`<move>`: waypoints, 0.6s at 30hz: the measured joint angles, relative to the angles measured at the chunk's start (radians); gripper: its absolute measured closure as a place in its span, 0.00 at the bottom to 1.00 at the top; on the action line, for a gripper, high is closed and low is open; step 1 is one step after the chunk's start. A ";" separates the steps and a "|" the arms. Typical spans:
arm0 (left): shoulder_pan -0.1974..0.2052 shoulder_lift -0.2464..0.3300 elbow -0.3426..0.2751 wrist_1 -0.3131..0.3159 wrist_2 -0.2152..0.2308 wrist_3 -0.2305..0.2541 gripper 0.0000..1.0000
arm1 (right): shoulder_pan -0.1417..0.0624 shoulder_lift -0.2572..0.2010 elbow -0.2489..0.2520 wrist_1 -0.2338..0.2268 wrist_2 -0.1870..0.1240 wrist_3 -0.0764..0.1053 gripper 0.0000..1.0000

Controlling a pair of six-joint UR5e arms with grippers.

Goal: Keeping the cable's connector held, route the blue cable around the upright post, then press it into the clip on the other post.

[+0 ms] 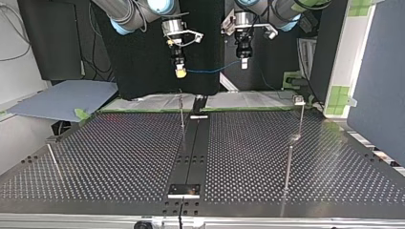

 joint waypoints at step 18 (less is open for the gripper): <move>0.015 -0.038 -0.002 -0.094 0.020 0.086 1.00 | 0.029 0.077 -0.065 0.077 0.047 -0.026 1.00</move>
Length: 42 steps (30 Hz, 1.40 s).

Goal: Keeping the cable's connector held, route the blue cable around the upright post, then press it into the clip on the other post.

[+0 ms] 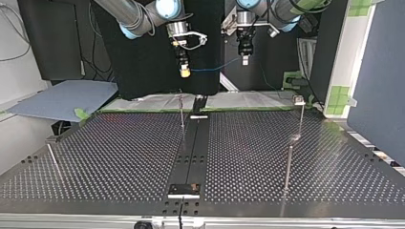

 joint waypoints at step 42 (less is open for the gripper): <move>0.049 0.235 0.090 -0.334 -0.040 -0.127 1.00 | -0.022 -0.122 -0.133 0.306 -0.085 0.111 1.00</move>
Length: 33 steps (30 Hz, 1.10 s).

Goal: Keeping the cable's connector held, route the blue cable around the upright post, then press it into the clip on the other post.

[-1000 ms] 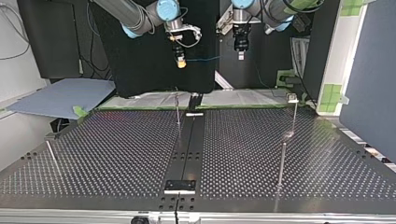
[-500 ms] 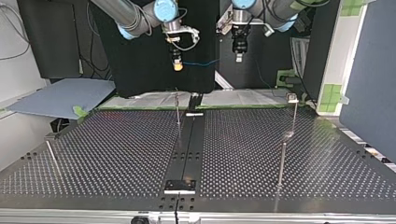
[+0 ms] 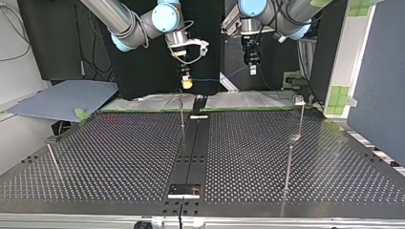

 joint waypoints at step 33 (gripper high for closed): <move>0.098 0.283 0.277 -0.283 -0.029 -0.027 1.00 | -0.033 -0.103 -0.261 0.186 -0.150 0.020 1.00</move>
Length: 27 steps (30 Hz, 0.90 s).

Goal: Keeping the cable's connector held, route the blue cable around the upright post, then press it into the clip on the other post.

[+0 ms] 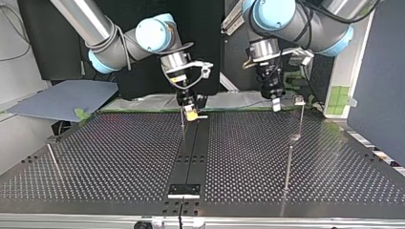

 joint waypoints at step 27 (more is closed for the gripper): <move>0.157 0.105 0.260 -0.260 0.162 0.012 1.00 | -0.003 -0.004 -0.246 0.184 -0.068 0.045 1.00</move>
